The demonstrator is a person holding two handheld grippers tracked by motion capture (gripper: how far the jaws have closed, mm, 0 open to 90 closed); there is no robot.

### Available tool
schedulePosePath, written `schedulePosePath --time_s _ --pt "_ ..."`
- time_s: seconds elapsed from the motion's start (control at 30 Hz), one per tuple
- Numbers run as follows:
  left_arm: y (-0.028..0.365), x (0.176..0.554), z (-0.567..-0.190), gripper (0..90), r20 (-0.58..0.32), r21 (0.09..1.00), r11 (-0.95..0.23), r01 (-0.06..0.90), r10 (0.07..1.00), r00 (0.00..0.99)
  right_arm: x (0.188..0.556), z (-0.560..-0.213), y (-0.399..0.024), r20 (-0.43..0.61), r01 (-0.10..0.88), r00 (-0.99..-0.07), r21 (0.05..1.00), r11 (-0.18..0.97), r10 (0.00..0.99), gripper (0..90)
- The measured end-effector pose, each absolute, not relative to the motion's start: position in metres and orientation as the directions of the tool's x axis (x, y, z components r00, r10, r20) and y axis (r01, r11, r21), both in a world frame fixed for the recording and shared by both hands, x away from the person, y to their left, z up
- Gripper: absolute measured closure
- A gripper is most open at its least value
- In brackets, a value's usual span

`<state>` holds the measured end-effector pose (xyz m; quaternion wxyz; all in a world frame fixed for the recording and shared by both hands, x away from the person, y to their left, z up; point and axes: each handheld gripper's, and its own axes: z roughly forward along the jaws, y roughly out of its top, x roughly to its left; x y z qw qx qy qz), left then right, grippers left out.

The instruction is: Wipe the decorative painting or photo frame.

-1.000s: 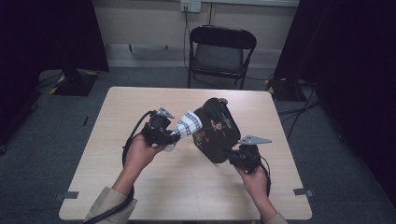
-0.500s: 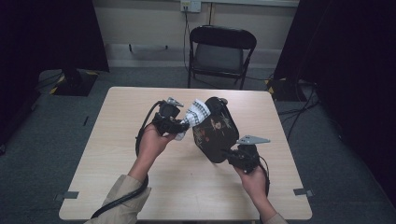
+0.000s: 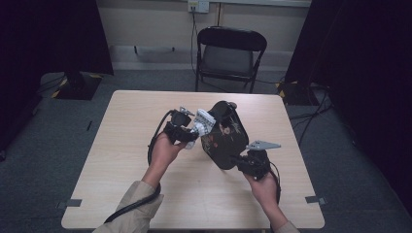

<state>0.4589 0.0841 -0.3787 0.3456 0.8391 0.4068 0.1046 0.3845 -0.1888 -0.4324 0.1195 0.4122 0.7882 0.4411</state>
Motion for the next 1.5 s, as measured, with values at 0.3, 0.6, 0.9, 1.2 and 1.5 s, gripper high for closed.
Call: schedulePosePath --time_s 0.3,0.6,0.9,1.2,1.5 --pt "0.084 0.46 -0.404 75.5 -0.128 0.632 -0.43 0.645 0.762 0.634 0.384 -0.432 -0.188 0.177 0.55 -0.627 0.79 0.27 0.758 79.4" --pt "0.085 0.458 -0.43 75.5 -0.152 0.586 -0.44 0.68 0.766 0.625 0.384 -0.432 -0.188 0.18 0.551 -0.626 0.791 0.267 0.758 79.3" --pt "0.085 0.452 -0.455 75.6 -0.147 0.517 -0.487 0.705 0.76 0.633 0.384 -0.432 -0.188 0.182 0.555 -0.623 0.788 0.267 0.761 79.4" --pt "0.095 0.444 -0.459 75.6 -0.167 0.511 -0.481 0.713 0.758 0.631 0.384 -0.432 -0.188 0.183 0.557 -0.62 0.787 0.264 0.763 79.3" --pt "0.113 0.439 -0.407 75.6 -0.157 0.58 -0.451 0.678 0.755 0.636 0.385 -0.432 -0.188 0.18 0.556 -0.621 0.788 0.265 0.763 79.3"
